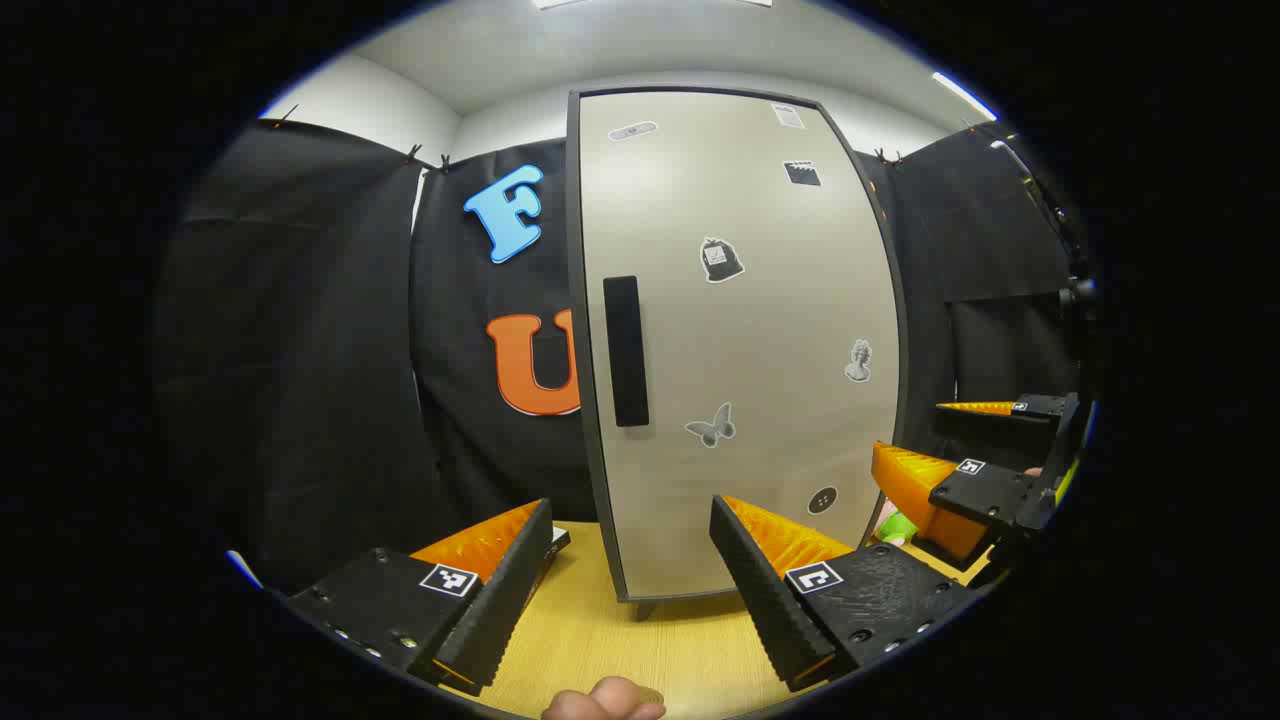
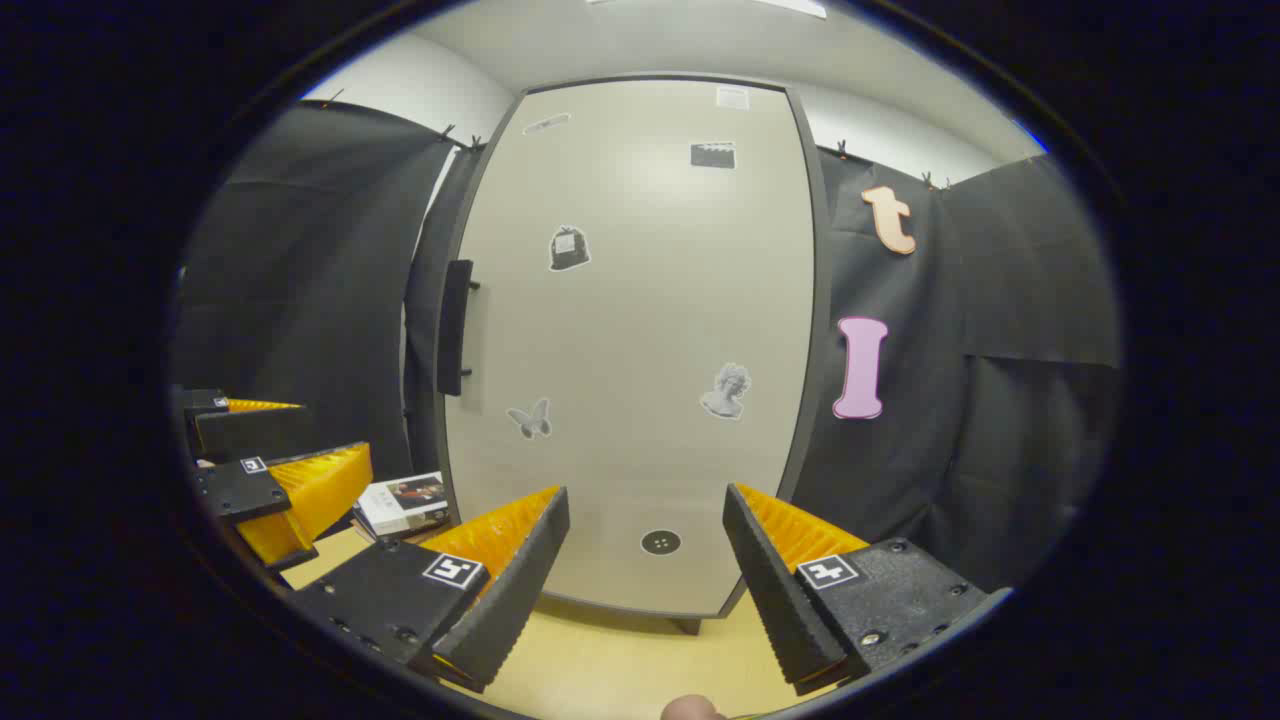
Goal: Open the cabinet door with the right hand, grasp the bottle in the cabinet with the left hand and place it on the coaster, then close the cabinet door with the right hand.
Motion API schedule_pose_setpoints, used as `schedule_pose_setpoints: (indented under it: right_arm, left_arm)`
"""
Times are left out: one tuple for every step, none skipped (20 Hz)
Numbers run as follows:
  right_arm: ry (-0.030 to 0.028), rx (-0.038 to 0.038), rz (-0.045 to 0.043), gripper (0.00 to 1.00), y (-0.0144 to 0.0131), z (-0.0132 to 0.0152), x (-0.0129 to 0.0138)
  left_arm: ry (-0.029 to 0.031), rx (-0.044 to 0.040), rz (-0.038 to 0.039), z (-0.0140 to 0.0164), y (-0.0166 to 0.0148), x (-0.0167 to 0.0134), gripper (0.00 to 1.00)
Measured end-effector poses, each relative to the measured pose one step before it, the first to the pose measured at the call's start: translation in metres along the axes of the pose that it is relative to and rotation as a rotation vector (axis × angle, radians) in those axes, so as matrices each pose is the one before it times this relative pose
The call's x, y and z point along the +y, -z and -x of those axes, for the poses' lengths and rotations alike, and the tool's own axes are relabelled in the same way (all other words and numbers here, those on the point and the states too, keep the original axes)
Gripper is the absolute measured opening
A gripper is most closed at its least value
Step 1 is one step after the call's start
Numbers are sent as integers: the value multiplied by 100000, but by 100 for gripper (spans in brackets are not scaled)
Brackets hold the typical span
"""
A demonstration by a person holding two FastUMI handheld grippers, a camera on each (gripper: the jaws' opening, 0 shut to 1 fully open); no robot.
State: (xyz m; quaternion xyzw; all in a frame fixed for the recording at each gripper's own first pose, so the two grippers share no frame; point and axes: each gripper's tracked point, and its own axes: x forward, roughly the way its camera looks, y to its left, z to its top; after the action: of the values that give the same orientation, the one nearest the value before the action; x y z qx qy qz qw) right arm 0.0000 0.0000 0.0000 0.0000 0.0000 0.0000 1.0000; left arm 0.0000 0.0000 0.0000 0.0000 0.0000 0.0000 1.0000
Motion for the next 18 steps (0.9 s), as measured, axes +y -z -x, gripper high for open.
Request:
schedule_pose_setpoints:
  right_arm:
    - [224, -224, -297, 99, -38, -19, -110]
    - [88, -34, -283, 99, 12, -66, -96]
    - [199, 84, -182, 99, 4, -14, -167]
    - [324, -8, -248, 99, 60, -6, -233]
    - [-292, 155, -389, 99, -1, 0, -26]
    - [306, 168, -201, 99, 82, 3, -100]
    - [56, 0, -222, 99, 16, 1, -158]
    - [273, -52, -176, 99, -31, 40, -45]
    - [80, 16, -75, 99, -59, 16, -69]
    - [149, -191, -95, 99, -21, -11, -35]
    - [-72, -82, -7, 99, -103, -85, -25]
    - [-96, -65, 258, 99, -103, 4, -34]
    - [33, -832, 447, 99, -413, -18, -9]
    - [174, -946, 453, 99, -447, -44, 30]
    - [-174, -1174, 91, 99, -459, -87, -13]
    - [-292, -947, -209, 100, -490, -171, 105]
    - [-429, -379, 26, 100, -332, -88, 166]
    - [-337, -895, 123, 99, -339, -171, 151]
  left_arm:
    - [407, 109, -243, -196, 65, -24, 96]
    - [-122, -83, -214, -71, 50, 36, 96]
    - [107, 235, -43, 72, 41, -6, 96]
    - [133, 262, 222, -56, 91, -56, 96]
    - [12, 26, 180, -7, 52, 27, 96]
    - [-174, -7, -73, 20, 5, -16, 96]
    - [-16, -280, -180, -30, -94, 9, 96]
    - [121, -265, -421, -93, -68, -28, 96]
    - [-342, -340, -637, -83, -19, 105, 96]
    - [-583, -510, -578, 37, -185, 192, 96]
    - [633, -329, 36, -16, -37, -206, 96]
    - [453, -298, 266, 10, -54, -152, 96]
    - [67, -906, 228, 54, -158, 47, 96]
    - [211, -687, 210, 31, -189, 80, 96]
    - [227, -613, 121, 37, -82, -148, 96]
    - [360, -274, 83, -28, -30, -51, 96]
    - [104, -38, 75, -32, 19, 48, 96]
    - [491, 319, 91, -67, 87, -3, 96]
